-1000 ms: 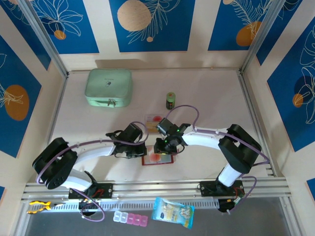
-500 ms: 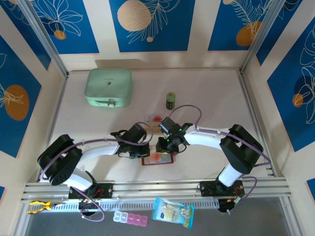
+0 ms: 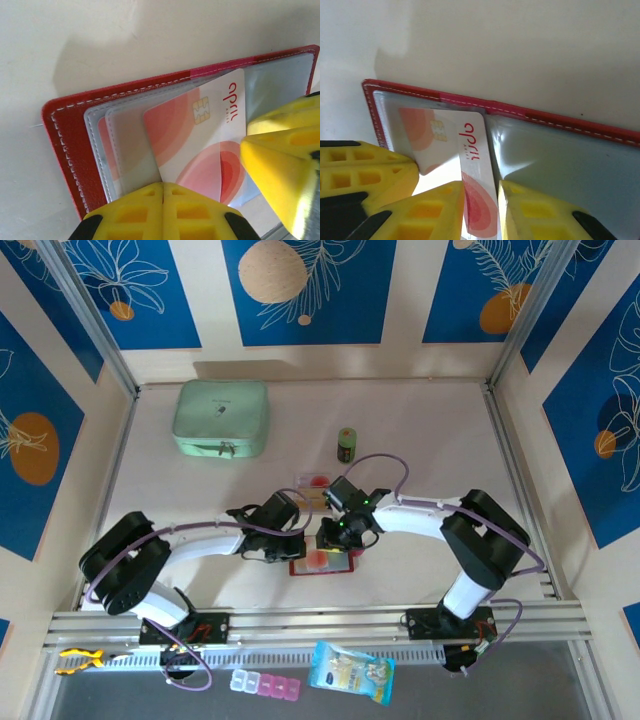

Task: Take the credit cards out of the card holder

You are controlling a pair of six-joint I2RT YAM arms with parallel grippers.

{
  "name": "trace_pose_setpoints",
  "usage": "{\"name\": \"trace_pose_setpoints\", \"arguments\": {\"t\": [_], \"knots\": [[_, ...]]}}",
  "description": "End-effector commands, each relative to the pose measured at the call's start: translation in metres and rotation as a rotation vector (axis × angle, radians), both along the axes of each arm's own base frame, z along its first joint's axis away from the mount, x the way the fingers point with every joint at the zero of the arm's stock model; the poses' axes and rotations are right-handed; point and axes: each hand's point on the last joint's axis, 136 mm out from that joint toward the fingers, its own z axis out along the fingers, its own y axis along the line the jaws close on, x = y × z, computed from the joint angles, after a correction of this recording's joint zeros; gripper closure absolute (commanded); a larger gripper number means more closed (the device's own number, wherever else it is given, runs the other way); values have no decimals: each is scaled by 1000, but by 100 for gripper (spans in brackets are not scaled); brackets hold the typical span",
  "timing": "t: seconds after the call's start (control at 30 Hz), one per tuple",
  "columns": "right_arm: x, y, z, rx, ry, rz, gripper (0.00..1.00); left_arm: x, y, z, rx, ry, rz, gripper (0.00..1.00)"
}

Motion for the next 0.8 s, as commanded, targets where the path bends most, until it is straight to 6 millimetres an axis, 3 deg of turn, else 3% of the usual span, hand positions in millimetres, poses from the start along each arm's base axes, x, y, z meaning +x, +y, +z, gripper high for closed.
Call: {"name": "trace_pose_setpoints", "arguments": {"t": [0.0,0.57,0.77], "knots": [[-3,3,-4,14,27,22,75,-8,8,-12,45,31,0,98],[-16,5,-2,104,64,-4,87,-8,12,-15,63,35,8,98],[-22,6,-3,126,75,-1,85,-9,16,-16,88,35,6,98]]}}
